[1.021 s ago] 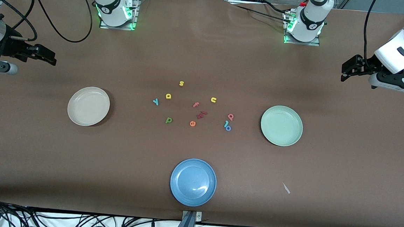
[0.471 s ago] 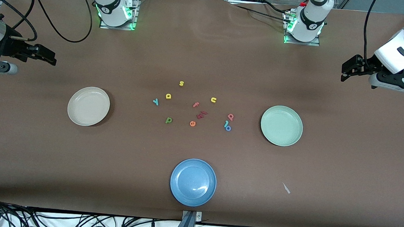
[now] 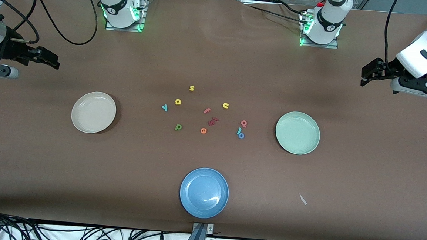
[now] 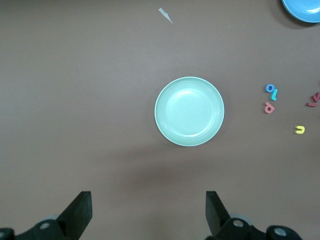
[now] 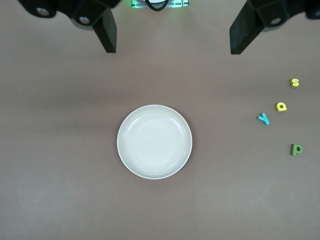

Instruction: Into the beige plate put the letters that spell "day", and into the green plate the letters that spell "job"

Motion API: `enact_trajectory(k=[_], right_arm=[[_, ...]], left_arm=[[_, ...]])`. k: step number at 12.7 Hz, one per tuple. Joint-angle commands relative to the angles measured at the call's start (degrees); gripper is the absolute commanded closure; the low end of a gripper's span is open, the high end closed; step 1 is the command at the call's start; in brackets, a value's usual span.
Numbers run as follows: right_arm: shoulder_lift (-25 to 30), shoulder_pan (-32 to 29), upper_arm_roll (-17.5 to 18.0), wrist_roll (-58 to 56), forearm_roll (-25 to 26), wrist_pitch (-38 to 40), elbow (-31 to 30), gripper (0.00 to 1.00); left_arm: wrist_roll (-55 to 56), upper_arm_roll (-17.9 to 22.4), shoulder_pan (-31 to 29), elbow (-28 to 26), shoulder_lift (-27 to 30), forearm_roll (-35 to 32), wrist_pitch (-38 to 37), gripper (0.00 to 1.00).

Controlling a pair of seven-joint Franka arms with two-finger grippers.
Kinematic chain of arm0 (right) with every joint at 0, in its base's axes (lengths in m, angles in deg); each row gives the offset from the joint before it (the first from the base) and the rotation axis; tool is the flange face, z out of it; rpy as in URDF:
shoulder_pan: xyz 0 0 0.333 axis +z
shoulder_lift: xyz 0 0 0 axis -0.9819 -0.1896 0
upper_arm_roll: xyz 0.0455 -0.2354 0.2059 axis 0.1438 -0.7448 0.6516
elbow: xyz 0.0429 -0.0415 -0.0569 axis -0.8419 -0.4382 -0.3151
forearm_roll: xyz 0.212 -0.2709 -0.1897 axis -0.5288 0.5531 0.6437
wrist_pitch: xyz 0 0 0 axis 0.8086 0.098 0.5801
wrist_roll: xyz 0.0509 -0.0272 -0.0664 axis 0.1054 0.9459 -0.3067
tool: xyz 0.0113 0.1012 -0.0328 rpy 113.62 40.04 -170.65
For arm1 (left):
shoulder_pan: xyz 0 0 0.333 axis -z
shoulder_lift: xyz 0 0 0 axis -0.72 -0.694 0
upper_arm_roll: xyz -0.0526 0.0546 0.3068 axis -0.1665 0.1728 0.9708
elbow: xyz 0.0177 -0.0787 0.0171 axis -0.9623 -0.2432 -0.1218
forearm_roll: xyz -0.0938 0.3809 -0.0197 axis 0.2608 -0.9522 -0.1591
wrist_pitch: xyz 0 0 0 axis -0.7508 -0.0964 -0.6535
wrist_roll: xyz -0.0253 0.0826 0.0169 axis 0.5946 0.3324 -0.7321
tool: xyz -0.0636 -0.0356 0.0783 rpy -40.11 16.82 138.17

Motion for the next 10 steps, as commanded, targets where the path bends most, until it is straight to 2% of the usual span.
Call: enact_trajectory(k=[1,10], right_arm=[[0.04,-0.36,0.03,-0.61,-0.99,0.46,0.27,0.0],[0.04,-0.36,0.12,-0.34,-0.99,0.64,0.27,0.0]], left_arm=[[1.93,-0.08,-0.21,1.5,-0.47,0.45,-1.32,0.0],[1.23,-0.08,-0.38,1.41,-0.47,0.45,-1.41,0.0]])
